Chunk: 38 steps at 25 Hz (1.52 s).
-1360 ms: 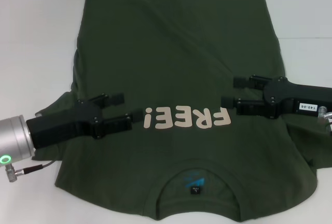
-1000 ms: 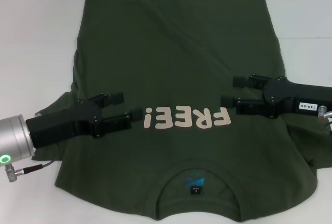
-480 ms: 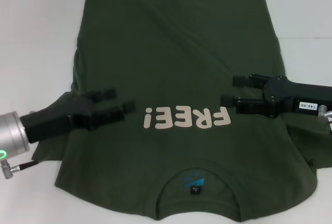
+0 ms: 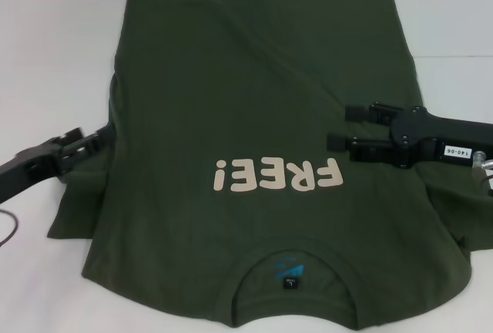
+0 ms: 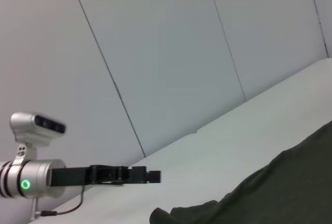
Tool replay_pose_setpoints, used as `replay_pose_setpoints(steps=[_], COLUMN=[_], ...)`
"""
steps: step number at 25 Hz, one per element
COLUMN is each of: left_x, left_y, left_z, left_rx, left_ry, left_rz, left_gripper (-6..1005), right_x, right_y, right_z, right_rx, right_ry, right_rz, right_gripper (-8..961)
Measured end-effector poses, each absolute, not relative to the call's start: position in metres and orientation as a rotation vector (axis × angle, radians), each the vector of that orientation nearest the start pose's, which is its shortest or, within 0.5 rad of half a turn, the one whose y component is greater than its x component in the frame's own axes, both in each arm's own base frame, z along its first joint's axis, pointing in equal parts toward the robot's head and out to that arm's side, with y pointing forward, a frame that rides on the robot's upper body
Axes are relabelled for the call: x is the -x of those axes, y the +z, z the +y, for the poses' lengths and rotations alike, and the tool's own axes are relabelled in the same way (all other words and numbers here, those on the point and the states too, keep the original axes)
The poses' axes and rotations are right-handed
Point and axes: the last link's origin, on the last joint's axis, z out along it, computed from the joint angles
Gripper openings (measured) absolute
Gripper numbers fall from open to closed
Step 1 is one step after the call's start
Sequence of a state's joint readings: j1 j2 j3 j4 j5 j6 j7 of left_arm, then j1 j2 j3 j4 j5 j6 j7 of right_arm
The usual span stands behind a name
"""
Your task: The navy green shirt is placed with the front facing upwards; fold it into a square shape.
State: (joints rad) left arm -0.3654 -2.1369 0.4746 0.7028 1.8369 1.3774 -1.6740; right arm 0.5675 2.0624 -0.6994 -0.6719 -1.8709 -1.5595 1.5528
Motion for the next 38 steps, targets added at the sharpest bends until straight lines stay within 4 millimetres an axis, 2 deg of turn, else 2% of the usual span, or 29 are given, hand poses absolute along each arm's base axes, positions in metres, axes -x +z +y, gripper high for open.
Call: replay_pose_setpoints(steps=[7,14,28,38], left_x=[0.354,0.369,0.363,0.363], left_y=[0.039,0.034,0.012,0.011], left_z=[0.296,0.294,0.31,0.31], left_rx=[1.936,1.868,1.935,1.957], left_ry=[-0.889,-0.805,-0.663,-0.633], left_rz=[-1.323,-1.399,-1.398,-1.417], left_gripper=[905,904,914,908], right_x=[-0.233,-0.228,-0.228,-0.229], right_y=[0.016,0.014,0.014,0.015], right_z=[0.356,0.359,0.359,0.358], right_rx=[2.637,2.643,2.637,2.633], right_ry=[0.881,0.887,0.897,0.898], right_rz=[0.75,0.737,0.74,0.744], right_gripper=[915,915,915,914])
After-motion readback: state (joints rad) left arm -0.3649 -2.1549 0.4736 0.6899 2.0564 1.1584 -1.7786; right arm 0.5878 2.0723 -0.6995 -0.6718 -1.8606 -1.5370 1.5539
